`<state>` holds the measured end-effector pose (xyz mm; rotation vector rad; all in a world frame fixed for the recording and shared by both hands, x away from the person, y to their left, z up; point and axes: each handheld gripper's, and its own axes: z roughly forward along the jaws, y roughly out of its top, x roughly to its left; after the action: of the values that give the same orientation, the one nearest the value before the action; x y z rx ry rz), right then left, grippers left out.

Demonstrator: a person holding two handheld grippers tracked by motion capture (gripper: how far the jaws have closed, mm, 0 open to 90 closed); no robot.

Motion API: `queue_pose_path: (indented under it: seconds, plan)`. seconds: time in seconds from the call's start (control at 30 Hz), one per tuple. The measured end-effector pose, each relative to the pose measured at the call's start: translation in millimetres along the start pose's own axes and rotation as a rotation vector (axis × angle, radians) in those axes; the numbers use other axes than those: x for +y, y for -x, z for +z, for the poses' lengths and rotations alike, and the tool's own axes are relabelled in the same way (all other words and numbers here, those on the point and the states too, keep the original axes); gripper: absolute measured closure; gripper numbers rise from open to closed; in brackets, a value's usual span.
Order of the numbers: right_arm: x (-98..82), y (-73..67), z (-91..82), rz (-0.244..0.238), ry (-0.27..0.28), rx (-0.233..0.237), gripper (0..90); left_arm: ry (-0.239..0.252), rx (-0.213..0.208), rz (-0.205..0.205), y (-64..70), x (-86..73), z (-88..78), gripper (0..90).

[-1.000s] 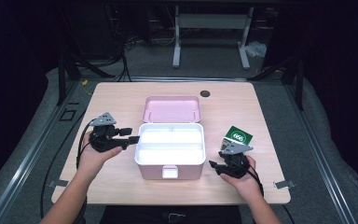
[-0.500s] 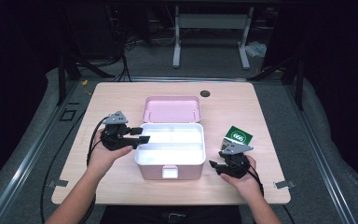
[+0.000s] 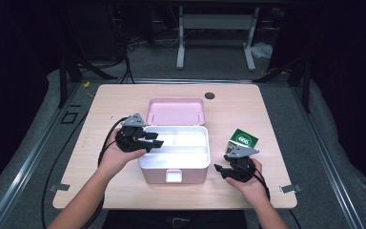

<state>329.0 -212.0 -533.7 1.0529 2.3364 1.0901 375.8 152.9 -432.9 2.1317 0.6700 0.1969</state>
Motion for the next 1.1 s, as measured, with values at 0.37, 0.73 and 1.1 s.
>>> queue_pose_path:
  seconds: [0.37,0.73,1.1]
  plan:
    - [-0.6,0.8,-0.7,0.007,-0.004,-0.002,43.5,-0.071,-0.027,0.041,1.0,9.3,15.2,66.5]
    - [-1.4,2.6,-1.5,0.015,0.000,0.005,43.5,-0.149,-0.086,0.087,0.7,18.6,24.7,74.5]
    - [-1.9,3.5,-2.4,0.018,-0.001,0.006,43.5,-0.217,-0.116,0.134,2.0,24.9,34.5,80.4]
